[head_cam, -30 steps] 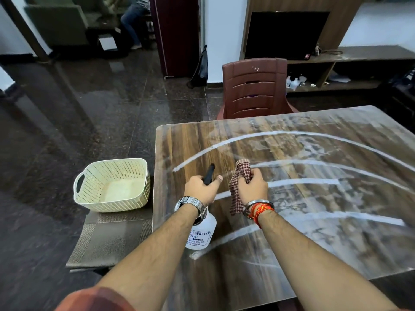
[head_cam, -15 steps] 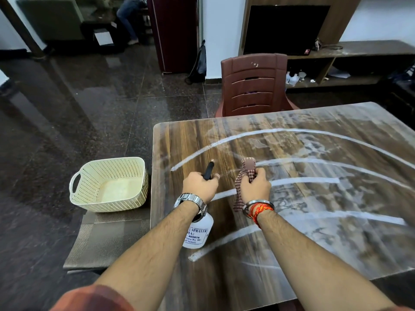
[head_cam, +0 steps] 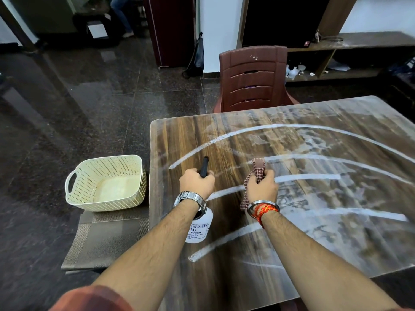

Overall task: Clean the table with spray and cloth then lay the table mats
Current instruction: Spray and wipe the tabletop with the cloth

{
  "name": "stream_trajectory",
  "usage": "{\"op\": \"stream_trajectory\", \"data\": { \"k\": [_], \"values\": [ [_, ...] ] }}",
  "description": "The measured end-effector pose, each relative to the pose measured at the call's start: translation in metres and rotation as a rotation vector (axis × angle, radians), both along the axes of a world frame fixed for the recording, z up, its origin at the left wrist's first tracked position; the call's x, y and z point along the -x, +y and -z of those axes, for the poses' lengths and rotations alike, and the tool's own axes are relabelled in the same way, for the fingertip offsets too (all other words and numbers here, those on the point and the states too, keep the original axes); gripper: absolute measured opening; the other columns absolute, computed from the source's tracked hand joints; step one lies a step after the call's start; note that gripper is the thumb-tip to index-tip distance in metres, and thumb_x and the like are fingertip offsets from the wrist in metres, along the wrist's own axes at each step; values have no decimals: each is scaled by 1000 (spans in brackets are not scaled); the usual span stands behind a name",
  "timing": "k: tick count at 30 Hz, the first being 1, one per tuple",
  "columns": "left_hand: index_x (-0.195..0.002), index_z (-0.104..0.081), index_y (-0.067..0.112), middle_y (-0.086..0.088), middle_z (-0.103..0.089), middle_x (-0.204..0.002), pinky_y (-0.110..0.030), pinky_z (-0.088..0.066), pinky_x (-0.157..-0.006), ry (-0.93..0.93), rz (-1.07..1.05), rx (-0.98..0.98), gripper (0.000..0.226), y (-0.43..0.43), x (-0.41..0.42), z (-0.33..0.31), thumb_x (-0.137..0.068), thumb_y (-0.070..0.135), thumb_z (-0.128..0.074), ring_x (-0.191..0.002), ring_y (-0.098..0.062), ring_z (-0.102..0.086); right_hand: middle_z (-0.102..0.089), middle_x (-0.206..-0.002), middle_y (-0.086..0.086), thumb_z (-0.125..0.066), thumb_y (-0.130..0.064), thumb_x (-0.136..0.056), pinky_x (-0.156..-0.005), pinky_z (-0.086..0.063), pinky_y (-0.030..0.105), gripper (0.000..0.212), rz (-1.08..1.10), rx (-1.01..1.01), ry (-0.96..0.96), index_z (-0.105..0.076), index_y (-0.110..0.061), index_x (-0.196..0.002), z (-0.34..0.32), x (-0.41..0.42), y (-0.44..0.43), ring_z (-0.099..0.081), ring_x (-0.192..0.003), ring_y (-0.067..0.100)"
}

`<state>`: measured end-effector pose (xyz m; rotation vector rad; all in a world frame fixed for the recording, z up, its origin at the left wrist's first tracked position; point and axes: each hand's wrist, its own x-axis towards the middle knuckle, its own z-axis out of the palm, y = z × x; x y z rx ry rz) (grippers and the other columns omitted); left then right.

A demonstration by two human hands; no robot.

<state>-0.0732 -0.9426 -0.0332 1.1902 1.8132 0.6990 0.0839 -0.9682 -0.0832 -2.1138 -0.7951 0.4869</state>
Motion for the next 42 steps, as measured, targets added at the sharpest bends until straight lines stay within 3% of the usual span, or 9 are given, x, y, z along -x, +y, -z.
{"op": "stream_trajectory", "data": {
  "k": [3,7,18,22,24,28,32,39,42],
  "values": [
    [-67,-60,17,-7,-70,-73,-35,-60,-63,-33,2,23,30,4,5,5,-86,39,-70,-70,-30,-72,-59,-81,9,-54,-25,-90,-65,-51,36,20,4,16,1,-52,-11,-104,3,5,2,-59,-73,31],
    [-65,-59,18,-3,-65,-69,-24,-45,-51,5,8,15,30,9,10,8,-89,34,-68,-60,-21,-61,-59,-84,10,-54,-25,-91,-63,-39,29,22,-2,25,-23,-53,-9,-107,4,11,9,-51,-71,26],
    [-73,-67,17,-6,-75,-78,-32,-59,-67,-28,-67,64,23,32,26,17,-81,38,-71,-73,-28,-73,-66,-90,11,-55,-25,-86,-67,-42,30,20,137,-82,-24,-56,-14,-103,1,-4,47,-62,-82,33],
    [-72,-69,16,-7,-74,-72,-40,-63,-71,-34,-131,56,25,42,30,22,-77,40,-71,-72,-32,-73,-66,-93,1,-58,-52,-82,-75,-50,33,33,-255,-42,-248,-61,-24,-100,13,5,71,-60,-85,23],
    [-72,-71,14,-7,-75,-71,-42,-63,-71,-22,-153,61,30,46,34,25,-73,43,-69,-72,-32,-73,-64,-112,6,-54,-45,-88,-87,-48,37,36,-423,-55,-334,-61,-20,-113,27,5,87,-58,-103,26],
    [-69,-70,14,-10,-76,-72,-50,-63,-70,-18,-219,50,33,58,32,33,-66,46,-64,-73,-38,-73,-27,-155,8,-38,-44,-95,-116,-16,44,60,-783,312,-514,-28,-17,-148,68,5,107,-20,-142,30],
    [-72,-71,12,-9,-75,-70,-44,-60,-69,3,-244,49,30,68,32,38,-73,41,-65,-73,-36,-72,-7,-160,6,-26,-49,-96,-116,2,50,66,-797,430,-572,-12,-19,-152,103,27,102,-2,-146,30],
    [-79,-73,1,-20,-76,-80,-43,-59,-65,-2,-379,37,32,86,47,50,-79,33,-69,-62,-35,-67,-12,-160,1,-14,-44,-93,-117,2,47,63,-792,318,-661,-16,-22,-152,111,45,152,-4,-147,25],
    [-72,-72,5,-15,-74,-69,-47,-61,-70,27,-404,28,35,93,64,54,-68,39,-64,-67,-38,-70,-16,-159,-1,-9,-45,-89,-117,2,45,67,-1017,228,-694,-21,-22,-151,109,89,176,-5,-147,23]
  ]
}}
